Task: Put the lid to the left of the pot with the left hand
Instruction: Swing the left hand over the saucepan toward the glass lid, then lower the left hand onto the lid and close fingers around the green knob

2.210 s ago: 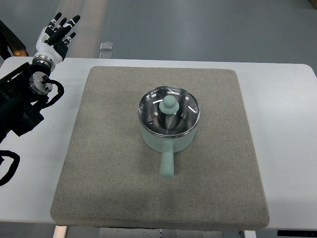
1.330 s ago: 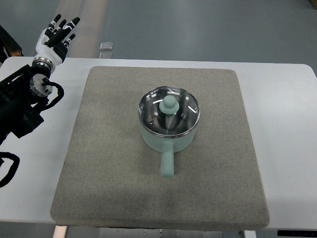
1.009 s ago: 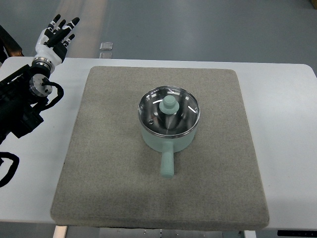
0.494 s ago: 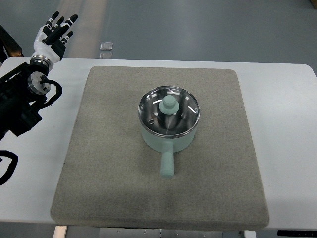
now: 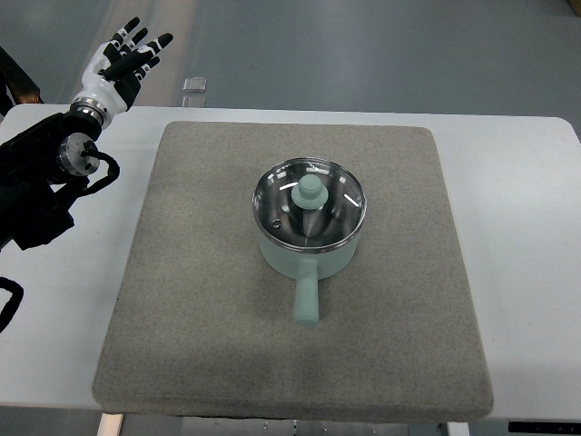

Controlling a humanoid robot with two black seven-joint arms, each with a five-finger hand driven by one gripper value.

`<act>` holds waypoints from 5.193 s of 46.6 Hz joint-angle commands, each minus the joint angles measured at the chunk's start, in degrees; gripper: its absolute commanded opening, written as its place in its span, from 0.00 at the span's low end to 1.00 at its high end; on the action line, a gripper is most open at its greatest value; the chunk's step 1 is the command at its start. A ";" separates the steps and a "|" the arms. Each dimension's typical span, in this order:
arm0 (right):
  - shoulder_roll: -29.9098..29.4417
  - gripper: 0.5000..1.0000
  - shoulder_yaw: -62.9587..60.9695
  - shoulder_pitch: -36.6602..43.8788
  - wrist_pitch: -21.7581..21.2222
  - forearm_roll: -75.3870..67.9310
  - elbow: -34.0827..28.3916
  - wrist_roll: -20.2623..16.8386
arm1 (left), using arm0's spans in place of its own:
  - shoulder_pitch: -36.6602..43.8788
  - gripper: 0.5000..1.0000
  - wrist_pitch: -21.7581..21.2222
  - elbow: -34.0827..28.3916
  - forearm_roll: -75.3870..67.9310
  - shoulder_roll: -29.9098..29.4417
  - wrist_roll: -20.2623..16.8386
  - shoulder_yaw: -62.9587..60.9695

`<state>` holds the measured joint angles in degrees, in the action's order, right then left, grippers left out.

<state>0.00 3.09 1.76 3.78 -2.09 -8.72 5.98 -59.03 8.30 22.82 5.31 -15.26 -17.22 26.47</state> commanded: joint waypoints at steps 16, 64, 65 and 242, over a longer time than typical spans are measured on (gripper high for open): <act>0.00 0.84 -0.02 0.00 0.00 0.07 -0.07 0.00 | -2.66 0.99 7.95 10.48 -23.93 -5.92 0.17 -5.90; 0.00 0.84 -0.02 0.00 0.00 -0.02 0.02 0.00 | -16.64 0.99 26.50 41.51 -79.92 -14.00 0.00 -6.96; 0.00 0.84 -0.02 0.00 0.00 -0.02 0.02 0.00 | -16.99 0.99 26.70 42.04 -80.80 -14.27 0.00 -6.96; 0.00 0.84 -0.02 0.00 0.00 -0.02 -0.07 0.00 | -21.12 0.43 25.36 40.28 -113.77 -5.13 -13.10 -11.70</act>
<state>0.00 3.09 1.76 3.78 -2.08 -8.72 5.98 -80.16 33.72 63.10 -108.48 -20.48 -30.32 14.72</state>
